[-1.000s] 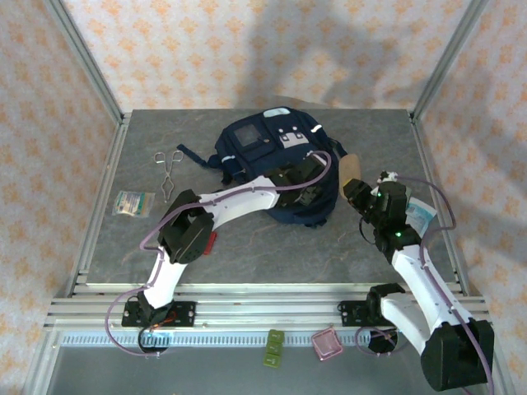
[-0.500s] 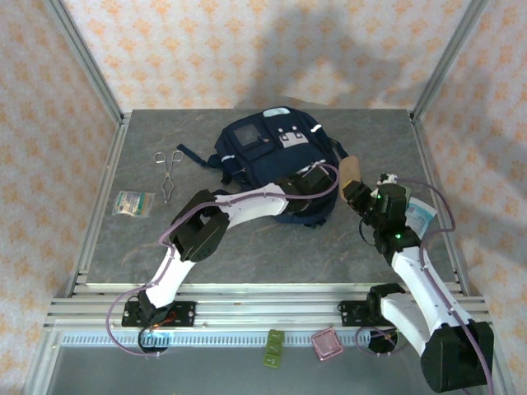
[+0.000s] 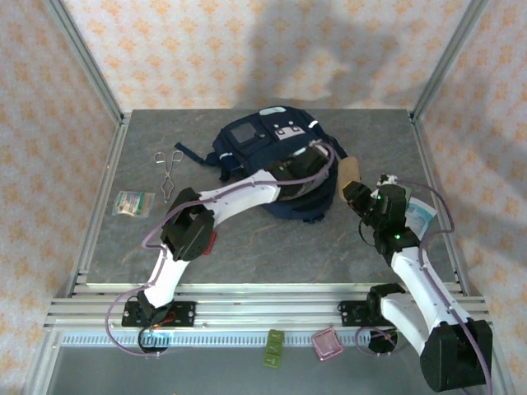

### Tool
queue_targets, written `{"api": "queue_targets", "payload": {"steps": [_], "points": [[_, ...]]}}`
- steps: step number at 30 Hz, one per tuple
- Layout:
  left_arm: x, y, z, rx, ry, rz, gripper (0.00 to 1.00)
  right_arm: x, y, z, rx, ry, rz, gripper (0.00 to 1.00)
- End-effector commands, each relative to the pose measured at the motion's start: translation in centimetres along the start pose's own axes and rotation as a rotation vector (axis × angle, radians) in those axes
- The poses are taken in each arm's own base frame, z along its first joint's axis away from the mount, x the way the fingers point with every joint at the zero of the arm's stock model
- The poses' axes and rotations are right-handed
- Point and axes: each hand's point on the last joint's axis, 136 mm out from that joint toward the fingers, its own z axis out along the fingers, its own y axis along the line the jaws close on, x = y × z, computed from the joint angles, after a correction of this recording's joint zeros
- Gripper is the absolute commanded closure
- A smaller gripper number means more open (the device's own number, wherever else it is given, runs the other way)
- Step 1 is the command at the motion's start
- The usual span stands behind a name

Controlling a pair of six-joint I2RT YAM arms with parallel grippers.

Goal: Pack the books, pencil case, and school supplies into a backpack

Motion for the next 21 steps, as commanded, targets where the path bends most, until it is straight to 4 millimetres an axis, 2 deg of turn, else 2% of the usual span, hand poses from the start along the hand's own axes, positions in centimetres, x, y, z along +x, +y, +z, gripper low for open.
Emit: {"api": "queue_targets", "payload": {"steps": [1,3,7,12,15,21], "points": [[-6.1,7.3,-4.9,-0.067,-0.151,-0.177,1.0,0.1,1.5,0.5,-0.09,0.019,0.009,0.71],[-7.0,8.2,-6.0,-0.078,-0.185,-0.191,1.0,0.5,2.1,0.9,-0.131,0.048,0.012,0.7],[-8.5,9.5,-7.2,-0.078,-0.228,-0.227,1.0,1.7,4.6,2.0,-0.23,0.121,-0.001,0.7],[-10.1,9.9,-8.3,-0.064,-0.271,-0.256,1.0,3.8,7.3,4.4,-0.306,0.205,-0.009,0.7],[-10.7,9.9,-8.6,-0.049,-0.276,-0.265,1.0,4.6,8.0,6.6,-0.314,0.233,-0.004,0.71],[-11.0,9.5,-9.0,-0.007,-0.285,-0.287,1.0,3.8,9.2,11.4,-0.332,0.235,0.042,0.71]]}}
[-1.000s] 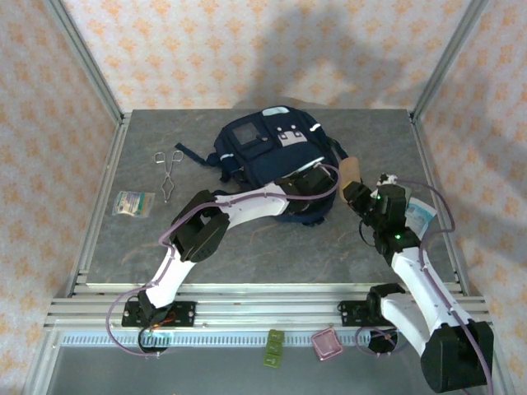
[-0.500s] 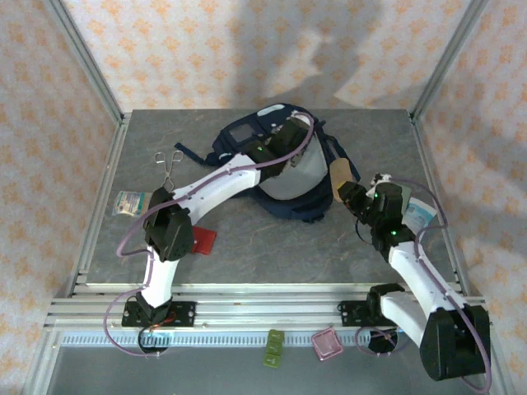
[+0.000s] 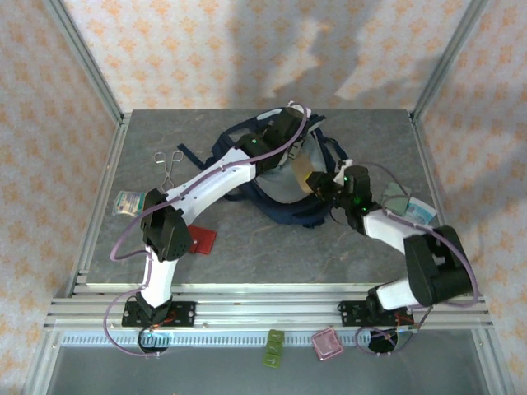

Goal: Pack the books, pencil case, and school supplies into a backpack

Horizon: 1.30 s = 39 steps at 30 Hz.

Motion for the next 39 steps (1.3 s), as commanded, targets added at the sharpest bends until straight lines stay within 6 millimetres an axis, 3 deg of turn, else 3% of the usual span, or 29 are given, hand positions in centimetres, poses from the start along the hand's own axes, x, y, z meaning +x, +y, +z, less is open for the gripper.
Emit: {"api": "queue_targets", "payload": {"steps": [1,8,12,16,22,26,29,33,39], "points": [[-5.8,1.0,-3.5,0.02,-0.167,-0.119,1.0,-3.2,3.8,2.1,-0.131,-0.069,-0.023,0.71],[-5.6,0.5,-3.4,0.046,-0.162,-0.135,1.0,-5.0,1.9,8.8,-0.104,-0.025,0.049,0.64],[-5.5,0.2,-3.3,0.062,-0.157,-0.142,1.0,-5.4,-0.4,10.7,-0.022,-0.015,0.094,0.47],[-5.3,0.0,-3.3,0.072,-0.154,-0.148,1.0,-5.3,-2.6,10.1,0.112,-0.012,0.098,0.37],[-4.9,-0.3,-3.5,0.098,-0.153,-0.161,1.0,-4.5,-3.9,6.9,0.206,-0.032,0.09,0.34],[-4.8,-0.4,-3.4,0.101,-0.153,-0.163,1.0,-3.7,-4.4,6.1,0.22,-0.029,0.097,0.35],[-4.6,-0.5,-3.4,0.104,-0.147,-0.165,1.0,-3.1,-4.8,5.3,0.216,-0.031,0.109,0.38],[-4.4,-0.7,-3.3,0.112,-0.143,-0.17,1.0,-2.5,-4.9,5.0,0.192,-0.035,0.122,0.59],[-4.4,-1.0,-3.4,0.131,-0.142,-0.177,1.0,-3.6,-3.9,7.2,0.142,-0.032,0.112,0.82]]}}
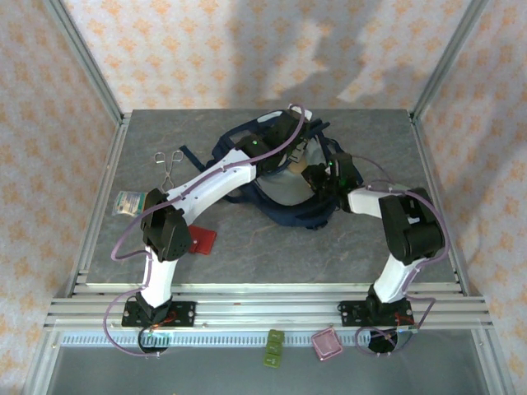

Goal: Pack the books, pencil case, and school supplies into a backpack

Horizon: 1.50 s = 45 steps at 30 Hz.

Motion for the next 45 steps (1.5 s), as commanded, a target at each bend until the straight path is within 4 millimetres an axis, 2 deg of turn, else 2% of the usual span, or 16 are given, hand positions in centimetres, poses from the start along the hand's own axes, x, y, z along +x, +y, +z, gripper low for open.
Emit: {"api": "queue_targets", "payload": {"steps": [1,8,10,12,14,17,23,26,29,34,35,36,37,39,42,45], "points": [[-5.1,0.1,-3.8,0.036,-0.166,-0.087,1.0,-1.7,2.0,1.4,-0.056,-0.033,-0.017,0.84],[-5.0,-0.2,-3.8,0.055,-0.16,-0.103,1.0,-3.8,5.1,4.3,-0.148,-0.04,-0.021,0.88],[-4.7,-0.4,-3.5,0.055,-0.154,-0.108,1.0,-3.9,5.3,4.7,-0.156,-0.034,-0.019,0.87],[-4.3,-0.2,-3.2,0.042,-0.144,-0.118,1.0,-3.5,5.4,4.1,-0.158,-0.024,-0.023,0.83],[-3.8,0.2,-2.6,0.011,-0.128,-0.138,1.0,-3.0,5.1,2.7,-0.141,-0.029,-0.048,0.76],[-3.0,0.5,-1.5,-0.023,-0.106,-0.18,1.0,-2.1,3.6,-0.3,-0.051,-0.043,-0.101,0.66],[-2.1,-0.5,0.9,-0.015,-0.075,-0.339,1.0,-0.4,-1.8,-7.4,0.165,-0.112,-0.15,0.65],[-2.0,-1.8,2.6,0.022,-0.068,-0.423,1.0,-0.3,-4.4,-10.4,0.232,-0.175,-0.147,0.66],[-2.0,-3.5,4.3,0.049,-0.056,-0.488,1.0,-0.1,-4.9,-12.3,0.246,-0.212,-0.166,0.66],[-2.0,-6.7,6.9,0.116,-0.045,-0.569,1.0,0.1,-4.5,-13.7,0.22,-0.242,-0.173,0.66],[-1.9,-7.2,7.2,0.128,-0.038,-0.575,0.98,0.1,-4.2,-13.7,0.209,-0.242,-0.174,0.66],[-1.9,-7.4,7.4,0.137,-0.031,-0.576,0.81,0.2,-4.0,-13.7,0.195,-0.239,-0.172,0.66],[-1.7,-7.4,7.4,0.138,-0.024,-0.576,0.7,0.3,-3.7,-13.7,0.181,-0.237,-0.175,0.66],[-1.5,-6.7,7.0,0.121,-0.01,-0.568,0.55,0.7,-3.1,-13.7,0.154,-0.236,-0.185,0.66],[-1.4,-4.7,5.2,0.102,-0.014,-0.57,0.49,1.3,-2.3,-13.5,0.126,-0.222,-0.21,0.66],[-0.2,-1.7,2.9,0.103,-0.052,-0.616,0.46,1.8,-1.5,-13.2,0.103,-0.208,-0.236,0.66]]}}
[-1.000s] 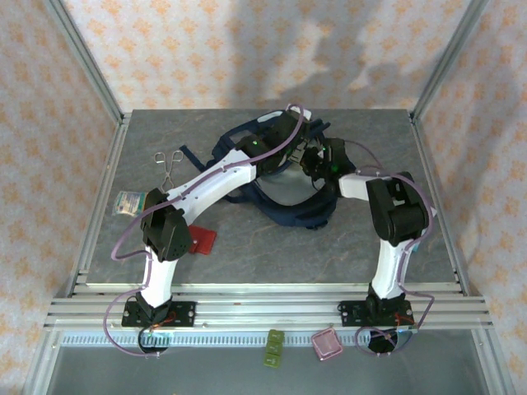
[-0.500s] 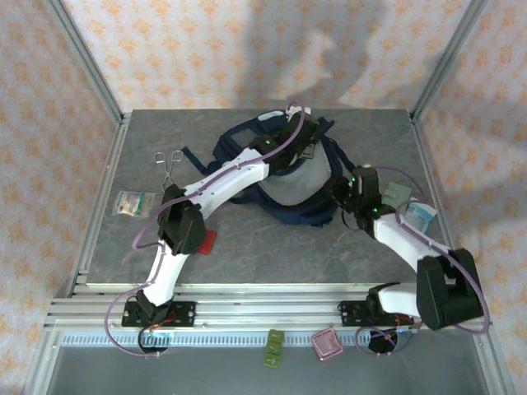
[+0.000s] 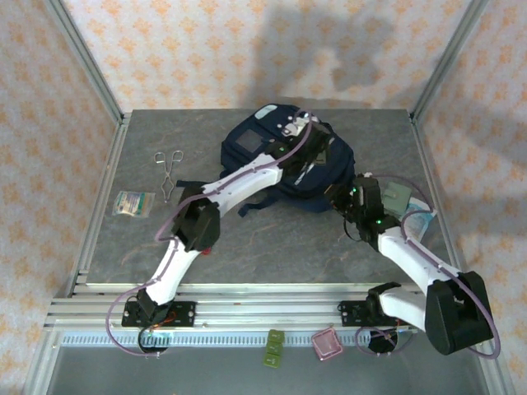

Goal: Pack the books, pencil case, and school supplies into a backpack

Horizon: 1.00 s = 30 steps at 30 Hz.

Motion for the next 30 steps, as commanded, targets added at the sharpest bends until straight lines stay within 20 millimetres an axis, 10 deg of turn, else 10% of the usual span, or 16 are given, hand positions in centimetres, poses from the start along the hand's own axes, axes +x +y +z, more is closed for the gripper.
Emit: {"api": "queue_targets", "payload": {"steps": [1,9,30], "points": [[-4.3,2.7,-5.1,0.056,-0.132,-0.109,0.43,-0.2,1.4,-0.1,-0.045,-0.025,-0.047,0.66],[-0.6,14.5,-5.9,0.033,-0.111,-0.331,0.34,0.3,3.6,0.4,-0.096,-0.004,-0.085,0.65],[4.1,17.2,1.2,-0.027,0.009,-0.409,0.31,0.5,3.6,0.2,-0.094,-0.013,-0.082,0.65]]}}
